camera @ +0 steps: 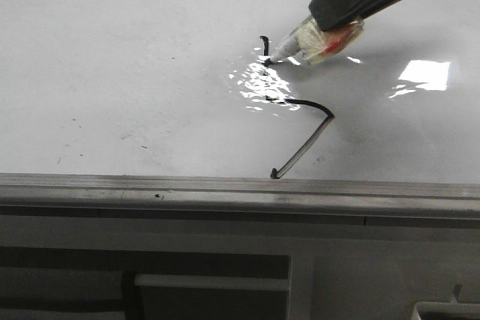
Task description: Write number 5 on whiteboard
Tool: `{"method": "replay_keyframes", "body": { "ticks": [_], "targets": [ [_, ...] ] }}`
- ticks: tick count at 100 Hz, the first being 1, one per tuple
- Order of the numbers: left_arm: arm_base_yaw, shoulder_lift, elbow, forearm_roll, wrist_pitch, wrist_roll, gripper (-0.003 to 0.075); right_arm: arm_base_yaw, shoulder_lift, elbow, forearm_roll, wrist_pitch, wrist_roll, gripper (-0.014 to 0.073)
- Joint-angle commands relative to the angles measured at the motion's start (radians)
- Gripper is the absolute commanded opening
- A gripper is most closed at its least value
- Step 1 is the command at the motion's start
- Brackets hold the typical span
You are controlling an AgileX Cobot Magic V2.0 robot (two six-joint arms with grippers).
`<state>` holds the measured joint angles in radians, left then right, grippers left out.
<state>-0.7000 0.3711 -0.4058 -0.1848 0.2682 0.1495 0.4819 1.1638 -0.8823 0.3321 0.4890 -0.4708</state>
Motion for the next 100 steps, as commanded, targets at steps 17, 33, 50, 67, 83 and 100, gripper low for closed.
{"method": "replay_keyframes", "body": {
  "ticks": [17, 33, 50, 67, 83, 100],
  "targets": [
    [0.003, 0.01, -0.027, -0.005, -0.081, -0.007, -0.002, -0.102, -0.02, -0.027, -0.053, 0.026, 0.005, -0.0042],
    [0.003, 0.01, -0.027, -0.005, -0.081, -0.007, -0.002, -0.132, -0.064, -0.027, -0.078, 0.045, 0.015, -0.0042],
    [0.003, 0.01, -0.027, -0.005, -0.081, -0.007, -0.002, -0.132, -0.078, -0.027, -0.078, 0.058, 0.015, -0.0042],
    [0.003, 0.017, -0.027, -0.005, -0.053, 0.024, 0.0122, -0.058, -0.174, -0.027, -0.074, 0.065, 0.01, -0.0042],
    [0.003, 0.095, -0.056, -0.005, 0.013, 0.063, 0.0454, 0.061, -0.25, -0.027, -0.074, 0.076, -0.051, -0.0042],
    [-0.047, 0.256, -0.134, -0.059, 0.081, 0.3, 0.0479, 0.174, -0.225, -0.027, -0.074, 0.081, -0.111, -0.0042]
  ]
}}
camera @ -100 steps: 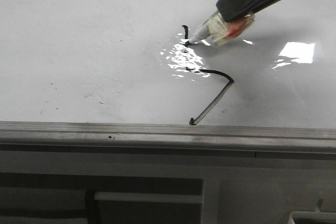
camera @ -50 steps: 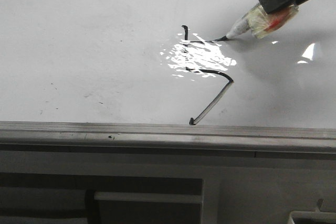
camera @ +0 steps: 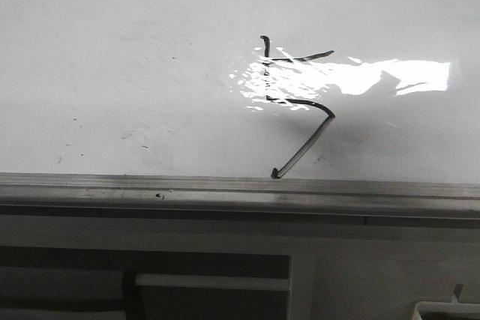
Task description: Write number 5 on whiteboard
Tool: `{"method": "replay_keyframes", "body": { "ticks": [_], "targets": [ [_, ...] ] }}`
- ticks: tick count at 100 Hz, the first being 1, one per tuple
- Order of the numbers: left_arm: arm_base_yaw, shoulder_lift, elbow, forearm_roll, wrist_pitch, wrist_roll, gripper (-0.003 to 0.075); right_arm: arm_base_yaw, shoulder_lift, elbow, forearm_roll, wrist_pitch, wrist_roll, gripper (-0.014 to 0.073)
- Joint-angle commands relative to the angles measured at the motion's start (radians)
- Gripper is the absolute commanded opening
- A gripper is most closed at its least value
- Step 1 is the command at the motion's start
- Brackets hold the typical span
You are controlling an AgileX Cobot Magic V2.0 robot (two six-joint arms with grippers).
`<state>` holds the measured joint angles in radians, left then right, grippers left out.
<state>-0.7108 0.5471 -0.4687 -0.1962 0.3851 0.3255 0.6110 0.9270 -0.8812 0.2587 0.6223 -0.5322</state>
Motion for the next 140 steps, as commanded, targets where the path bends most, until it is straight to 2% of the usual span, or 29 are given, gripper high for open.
{"method": "replay_keyframes", "body": {
  "ticks": [1, 7, 18, 35, 46, 69, 80, 100, 140],
  "targets": [
    [-0.041, 0.094, -0.08, -0.051, -0.033, 0.136, 0.0479, 0.055, 0.016, -0.028, -0.001, -0.05, -0.055, -0.0042],
    [-0.086, 0.153, -0.113, -0.071, -0.012, 0.212, 0.0479, 0.097, 0.036, -0.028, -0.001, -0.05, -0.083, -0.0042],
    [-0.179, 0.268, -0.167, -0.071, -0.01, 0.247, 0.0467, 0.174, 0.078, -0.028, -0.001, -0.048, -0.118, -0.0042],
    [-0.285, 0.422, -0.235, -0.062, -0.028, 0.27, 0.0381, 0.247, 0.129, -0.028, -0.006, -0.05, -0.126, -0.0042],
    [-0.31, 0.488, -0.256, -0.049, -0.055, 0.27, 0.0335, 0.275, 0.143, -0.028, -0.006, -0.05, -0.141, -0.0042],
    [-0.31, 0.534, -0.268, -0.049, -0.097, 0.27, 0.0297, 0.305, 0.148, -0.028, -0.006, -0.051, -0.155, -0.0042],
    [-0.31, 0.536, -0.268, -0.049, -0.109, 0.27, 0.0215, 0.319, 0.15, -0.028, -0.006, -0.054, -0.155, -0.0042],
    [-0.31, 0.536, -0.268, -0.049, -0.111, 0.27, -0.002, 0.344, 0.15, -0.028, -0.006, -0.075, -0.155, -0.0042],
    [-0.31, 0.536, -0.268, -0.054, -0.103, 0.27, -0.002, 0.346, 0.15, -0.028, 0.017, -0.075, -0.155, -0.0042]
  ]
}}
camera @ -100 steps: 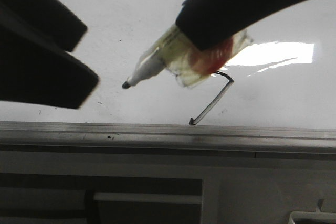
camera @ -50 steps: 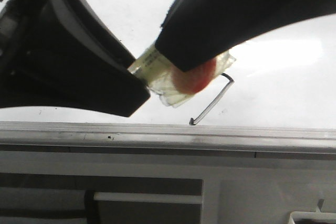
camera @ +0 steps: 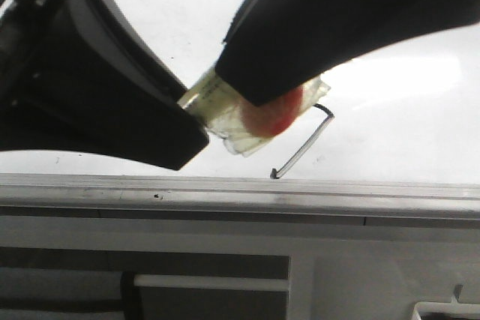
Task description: Write number 5 on whiteboard
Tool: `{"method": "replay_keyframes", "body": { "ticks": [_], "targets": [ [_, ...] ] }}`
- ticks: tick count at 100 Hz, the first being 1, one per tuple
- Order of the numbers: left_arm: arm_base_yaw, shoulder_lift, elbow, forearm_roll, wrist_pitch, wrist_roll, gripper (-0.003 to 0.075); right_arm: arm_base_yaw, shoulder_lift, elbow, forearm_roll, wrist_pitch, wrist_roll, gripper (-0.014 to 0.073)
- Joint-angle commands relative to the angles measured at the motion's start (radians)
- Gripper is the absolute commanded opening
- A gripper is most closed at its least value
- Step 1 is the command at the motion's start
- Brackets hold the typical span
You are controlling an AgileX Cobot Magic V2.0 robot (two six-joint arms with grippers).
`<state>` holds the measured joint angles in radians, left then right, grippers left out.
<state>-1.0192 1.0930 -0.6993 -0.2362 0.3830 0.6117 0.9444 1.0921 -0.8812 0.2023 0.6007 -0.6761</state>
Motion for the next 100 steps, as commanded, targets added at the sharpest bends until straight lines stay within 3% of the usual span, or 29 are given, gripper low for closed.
{"method": "replay_keyframes", "body": {
  "ticks": [1, 17, 24, 36, 44, 61, 82, 94, 100],
  "targets": [
    [-0.001, -0.01, -0.037, -0.014, -0.101, -0.016, -0.002, 0.013, -0.015, -0.028, 0.073, -0.053, -0.011, -0.0042],
    [-0.001, -0.01, -0.037, -0.056, -0.097, -0.018, -0.002, 0.013, -0.015, -0.028, 0.075, -0.053, -0.011, 0.0005],
    [-0.001, -0.01, -0.037, -0.077, -0.097, -0.018, -0.002, 0.013, -0.015, -0.028, 0.075, -0.055, -0.011, 0.0126],
    [-0.001, -0.01, -0.037, -0.103, -0.092, -0.018, -0.002, 0.013, -0.02, -0.028, 0.075, -0.067, -0.009, 0.0436],
    [-0.001, -0.01, -0.037, -0.119, -0.085, -0.02, -0.002, 0.004, -0.04, -0.028, 0.075, -0.087, -0.007, 0.0526],
    [0.032, -0.01, -0.037, -0.126, -0.093, -0.107, -0.002, -0.051, -0.129, -0.028, 0.075, -0.15, 0.025, 0.0429],
    [0.093, -0.01, 0.001, -0.132, -0.221, -0.324, -0.002, -0.172, -0.257, -0.028, 0.075, -0.144, 0.119, 0.0153],
    [0.095, -0.005, 0.069, -0.196, -0.352, -0.412, -0.002, -0.231, -0.324, -0.018, 0.073, -0.129, 0.124, -0.007],
    [0.093, 0.011, 0.101, -0.236, -0.391, -0.414, -0.002, -0.257, -0.353, -0.009, 0.073, -0.126, 0.124, -0.0054]
  ]
}}
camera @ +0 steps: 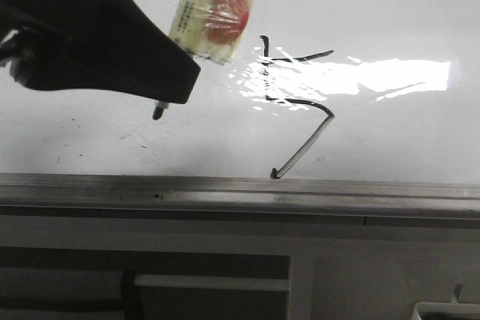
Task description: Write number 5 on whiteboard
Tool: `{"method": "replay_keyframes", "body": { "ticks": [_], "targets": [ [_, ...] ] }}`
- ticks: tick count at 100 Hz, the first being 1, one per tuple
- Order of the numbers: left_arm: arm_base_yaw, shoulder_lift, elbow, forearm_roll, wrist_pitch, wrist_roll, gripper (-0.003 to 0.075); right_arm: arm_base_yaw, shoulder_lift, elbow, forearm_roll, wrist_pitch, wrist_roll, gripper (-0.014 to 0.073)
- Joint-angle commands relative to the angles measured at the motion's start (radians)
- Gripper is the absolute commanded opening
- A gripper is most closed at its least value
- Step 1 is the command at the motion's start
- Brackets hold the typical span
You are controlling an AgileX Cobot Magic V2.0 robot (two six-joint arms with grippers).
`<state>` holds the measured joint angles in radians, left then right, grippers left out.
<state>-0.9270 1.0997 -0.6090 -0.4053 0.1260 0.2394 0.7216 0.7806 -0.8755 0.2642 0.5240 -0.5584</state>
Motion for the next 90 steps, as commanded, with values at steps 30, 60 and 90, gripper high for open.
{"method": "replay_keyframes", "body": {
  "ticks": [30, 60, 90],
  "targets": [
    [0.001, 0.119, 0.042, -0.27, -0.335, -0.042, -0.002, -0.097, -0.103, 0.086, 0.011, -0.047, 0.053, -0.0042],
    [0.001, 0.203, 0.044, -0.32, -0.412, -0.042, -0.002, -0.097, -0.103, 0.121, 0.013, -0.067, 0.058, -0.0042],
    [0.001, 0.246, 0.044, -0.344, -0.507, -0.04, -0.002, -0.097, -0.103, 0.121, 0.013, -0.067, 0.058, -0.0042]
  ]
}}
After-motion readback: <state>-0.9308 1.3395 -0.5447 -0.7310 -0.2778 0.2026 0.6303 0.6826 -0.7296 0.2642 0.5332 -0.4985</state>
